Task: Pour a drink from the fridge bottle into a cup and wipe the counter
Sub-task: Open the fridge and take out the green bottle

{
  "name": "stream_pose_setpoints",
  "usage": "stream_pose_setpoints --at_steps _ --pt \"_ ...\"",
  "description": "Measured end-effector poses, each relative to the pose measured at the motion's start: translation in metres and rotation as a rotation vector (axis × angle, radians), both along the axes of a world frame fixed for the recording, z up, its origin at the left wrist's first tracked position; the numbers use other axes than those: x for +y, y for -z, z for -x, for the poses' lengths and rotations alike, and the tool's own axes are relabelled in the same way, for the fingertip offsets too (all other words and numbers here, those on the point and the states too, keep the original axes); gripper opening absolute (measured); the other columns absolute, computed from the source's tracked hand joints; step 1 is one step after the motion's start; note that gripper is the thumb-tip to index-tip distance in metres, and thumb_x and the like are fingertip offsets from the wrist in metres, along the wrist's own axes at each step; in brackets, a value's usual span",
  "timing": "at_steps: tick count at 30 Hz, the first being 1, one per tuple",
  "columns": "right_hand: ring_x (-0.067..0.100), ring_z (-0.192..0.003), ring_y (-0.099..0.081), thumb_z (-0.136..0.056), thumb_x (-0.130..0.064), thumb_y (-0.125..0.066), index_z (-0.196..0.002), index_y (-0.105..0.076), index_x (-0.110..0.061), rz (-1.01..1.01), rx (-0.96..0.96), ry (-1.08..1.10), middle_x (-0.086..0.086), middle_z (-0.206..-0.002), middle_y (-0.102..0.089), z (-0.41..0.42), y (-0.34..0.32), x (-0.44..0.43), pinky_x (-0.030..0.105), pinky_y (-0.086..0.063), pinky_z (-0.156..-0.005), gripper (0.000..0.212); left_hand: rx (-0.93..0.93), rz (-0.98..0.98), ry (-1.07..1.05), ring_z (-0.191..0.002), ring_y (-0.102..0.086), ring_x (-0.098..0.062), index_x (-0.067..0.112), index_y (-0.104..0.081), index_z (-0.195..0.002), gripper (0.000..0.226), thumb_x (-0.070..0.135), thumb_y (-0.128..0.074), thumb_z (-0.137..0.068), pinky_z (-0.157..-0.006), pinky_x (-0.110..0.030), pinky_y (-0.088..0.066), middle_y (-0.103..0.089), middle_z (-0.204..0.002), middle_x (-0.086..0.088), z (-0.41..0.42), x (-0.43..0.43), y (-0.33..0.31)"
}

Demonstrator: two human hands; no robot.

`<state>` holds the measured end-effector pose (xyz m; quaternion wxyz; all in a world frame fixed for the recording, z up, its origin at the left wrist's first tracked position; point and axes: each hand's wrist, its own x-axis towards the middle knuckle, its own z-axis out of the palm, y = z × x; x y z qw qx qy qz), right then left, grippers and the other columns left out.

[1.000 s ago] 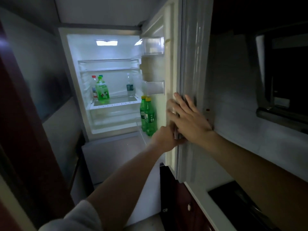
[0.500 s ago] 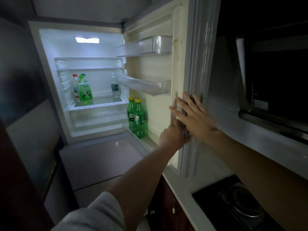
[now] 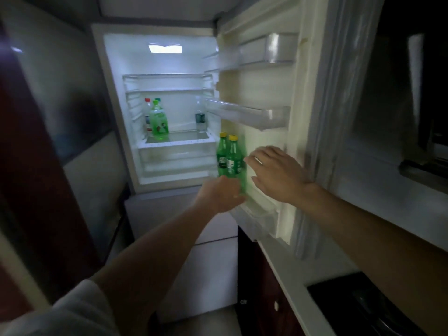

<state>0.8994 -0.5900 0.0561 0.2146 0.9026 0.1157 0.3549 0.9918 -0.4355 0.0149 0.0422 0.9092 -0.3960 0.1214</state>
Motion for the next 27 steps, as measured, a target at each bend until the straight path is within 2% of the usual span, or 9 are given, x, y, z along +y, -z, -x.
stream_pose_setpoints --at_steps 2,4,6,10,13,16,18,20,27 --pt "0.030 -0.088 -0.064 -0.081 -0.021 -0.066 -0.099 -0.067 -0.011 -0.043 0.080 -0.027 0.008 -0.094 -0.067 -0.028 0.004 0.023 0.039 -0.049 -0.082 0.021 0.039 -0.035 -0.090 -0.102 -0.063 -0.030 0.021 -0.062 -0.100 0.031 0.048 -0.051 -0.091 -0.087 -0.040 -0.052 -0.064 -0.109 -0.008 -0.025 0.045 -0.001" --pt "0.028 -0.083 -0.064 -0.087 -0.027 -0.057 -0.092 -0.066 -0.015 -0.054 0.158 -0.040 0.004 -0.090 -0.067 -0.059 0.008 0.045 0.038 -0.049 -0.076 0.016 0.048 -0.070 -0.164 -0.104 -0.062 -0.029 0.022 -0.063 -0.101 0.027 0.044 -0.051 -0.091 -0.089 -0.040 -0.052 -0.063 -0.111 -0.007 -0.050 0.088 -0.002" --pt "0.029 -0.084 -0.064 -0.089 -0.028 -0.051 -0.089 -0.066 -0.014 -0.055 0.220 -0.098 0.006 -0.090 -0.068 -0.091 0.014 0.066 0.038 -0.048 -0.077 0.021 0.040 -0.121 -0.212 -0.106 -0.062 -0.027 0.024 -0.063 -0.106 0.027 0.042 -0.049 -0.092 -0.089 -0.038 -0.050 -0.062 -0.115 -0.006 -0.075 0.128 -0.002" --pt "0.027 -0.096 -0.061 -0.096 -0.030 -0.047 -0.101 -0.066 -0.014 -0.019 0.321 -0.099 0.005 -0.102 -0.066 -0.157 0.015 0.103 0.037 -0.045 -0.085 0.025 0.005 -0.193 -0.266 -0.115 -0.058 -0.025 0.026 -0.061 -0.111 0.030 0.046 -0.048 -0.093 -0.093 -0.039 -0.048 -0.061 -0.123 -0.003 -0.123 0.193 -0.005" --pt "0.026 -0.092 -0.061 -0.096 -0.029 -0.045 -0.099 -0.065 -0.015 -0.050 0.383 -0.062 0.005 -0.099 -0.064 -0.201 0.013 0.122 0.035 -0.045 -0.080 0.024 -0.004 -0.201 -0.303 -0.113 -0.060 -0.028 0.023 -0.062 -0.113 0.029 0.041 -0.050 -0.094 -0.092 -0.042 -0.050 -0.062 -0.122 -0.007 -0.156 0.223 -0.011" --pt "0.024 -0.081 -0.060 -0.094 -0.024 -0.045 -0.092 -0.064 -0.015 -0.091 0.407 -0.018 0.004 -0.093 -0.063 -0.233 0.015 0.128 0.033 -0.047 -0.068 0.021 0.005 -0.222 -0.274 -0.101 -0.066 -0.032 0.017 -0.064 -0.105 0.024 0.031 -0.051 -0.090 -0.084 -0.045 -0.055 -0.066 -0.113 -0.011 -0.192 0.233 -0.012" --pt "0.021 -0.077 -0.059 -0.093 -0.024 -0.045 -0.089 -0.063 -0.016 -0.118 0.415 0.007 0.002 -0.091 -0.063 -0.251 0.016 0.129 0.031 -0.047 -0.065 0.020 0.026 -0.234 -0.256 -0.096 -0.067 -0.031 0.018 -0.065 -0.101 0.019 0.027 -0.053 -0.089 -0.080 -0.041 -0.056 -0.066 -0.109 -0.010 -0.212 0.235 -0.012" --pt "0.020 -0.076 -0.060 -0.093 -0.025 -0.045 -0.089 -0.063 -0.017 -0.142 0.439 0.026 0.001 -0.090 -0.063 -0.267 0.017 0.129 0.032 -0.048 -0.065 0.020 0.034 -0.250 -0.230 -0.098 -0.065 -0.030 0.019 -0.066 -0.105 0.020 0.027 -0.056 -0.090 -0.078 -0.036 -0.053 -0.063 -0.111 -0.008 -0.231 0.233 -0.010" --pt "0.019 -0.078 -0.063 -0.094 -0.029 -0.042 -0.092 -0.066 -0.015 -0.178 0.482 0.078 0.000 -0.092 -0.062 -0.343 0.025 0.109 0.036 -0.057 -0.070 0.029 0.070 -0.202 -0.135 -0.100 -0.061 -0.025 0.022 -0.063 -0.107 0.019 0.033 -0.061 -0.092 -0.077 -0.032 -0.050 -0.060 -0.116 -0.005 -0.321 0.196 -0.008"
